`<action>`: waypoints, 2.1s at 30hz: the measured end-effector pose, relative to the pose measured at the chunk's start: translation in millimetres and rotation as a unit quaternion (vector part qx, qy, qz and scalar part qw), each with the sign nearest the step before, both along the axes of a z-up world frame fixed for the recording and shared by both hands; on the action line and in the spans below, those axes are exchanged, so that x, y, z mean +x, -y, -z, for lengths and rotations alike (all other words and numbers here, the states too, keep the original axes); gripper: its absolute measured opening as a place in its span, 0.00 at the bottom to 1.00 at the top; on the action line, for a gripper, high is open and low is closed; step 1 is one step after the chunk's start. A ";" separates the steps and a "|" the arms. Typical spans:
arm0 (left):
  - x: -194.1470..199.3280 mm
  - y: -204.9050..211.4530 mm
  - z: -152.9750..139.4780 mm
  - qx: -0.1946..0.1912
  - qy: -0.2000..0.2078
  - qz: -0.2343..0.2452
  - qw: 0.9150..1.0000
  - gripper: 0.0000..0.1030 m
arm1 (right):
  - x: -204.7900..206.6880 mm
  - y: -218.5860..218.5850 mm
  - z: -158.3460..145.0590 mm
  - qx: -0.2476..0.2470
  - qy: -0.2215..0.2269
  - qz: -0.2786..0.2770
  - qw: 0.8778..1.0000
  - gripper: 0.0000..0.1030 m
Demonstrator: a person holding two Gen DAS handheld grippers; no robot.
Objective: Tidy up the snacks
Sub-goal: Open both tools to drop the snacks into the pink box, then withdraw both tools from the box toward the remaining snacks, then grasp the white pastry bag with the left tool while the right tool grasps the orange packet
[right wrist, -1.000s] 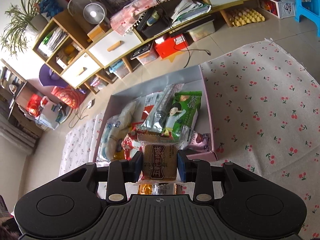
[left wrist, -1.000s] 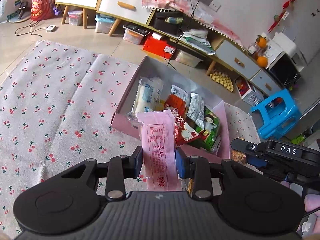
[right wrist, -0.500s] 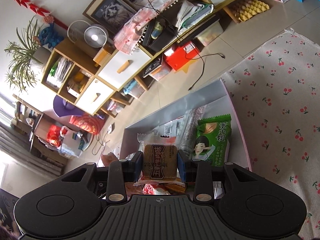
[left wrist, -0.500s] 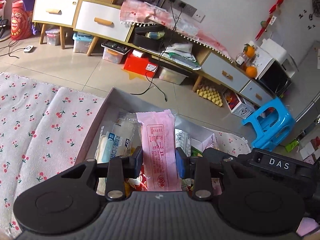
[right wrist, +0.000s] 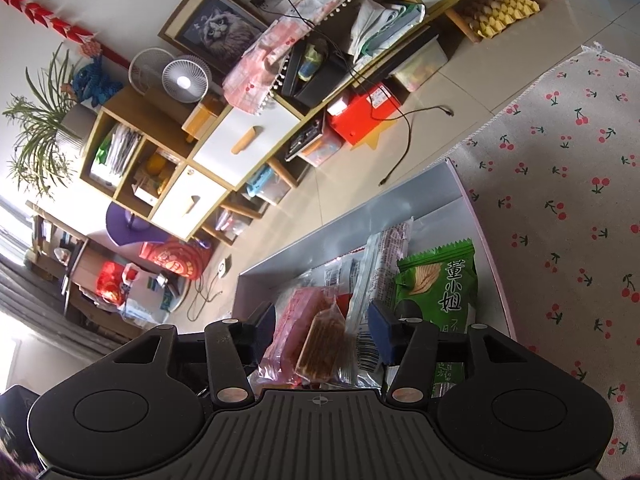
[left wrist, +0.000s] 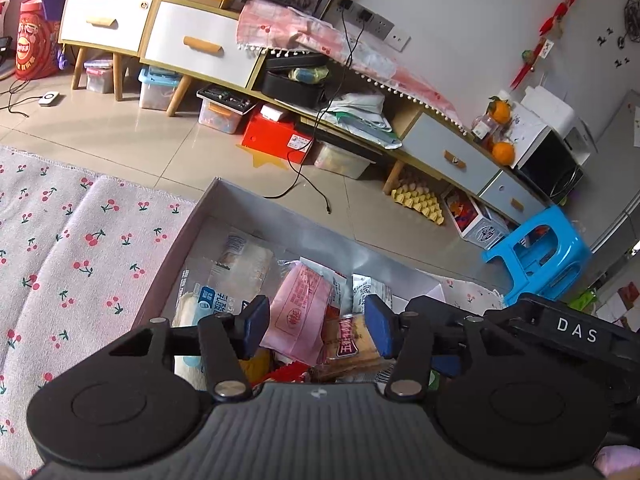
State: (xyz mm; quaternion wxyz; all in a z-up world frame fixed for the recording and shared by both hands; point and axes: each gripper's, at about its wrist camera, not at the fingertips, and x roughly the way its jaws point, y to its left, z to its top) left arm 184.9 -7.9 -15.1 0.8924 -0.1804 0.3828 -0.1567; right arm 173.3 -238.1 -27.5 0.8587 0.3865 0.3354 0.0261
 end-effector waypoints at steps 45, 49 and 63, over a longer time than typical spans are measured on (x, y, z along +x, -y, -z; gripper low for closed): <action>-136.1 -10.7 -14.3 0.174 0.030 0.142 0.974 0.96 | -140.3 -42.4 -22.5 -0.212 0.002 -0.178 0.961 0.86; -148.6 -9.4 -2.6 0.184 0.030 0.181 0.966 0.96 | -150.4 -39.7 -9.8 -0.245 -0.013 -0.193 0.950 0.87; -191.6 3.0 25.8 0.201 0.053 0.351 0.913 0.96 | -174.0 -46.5 23.9 -0.283 -0.051 -0.234 0.929 0.87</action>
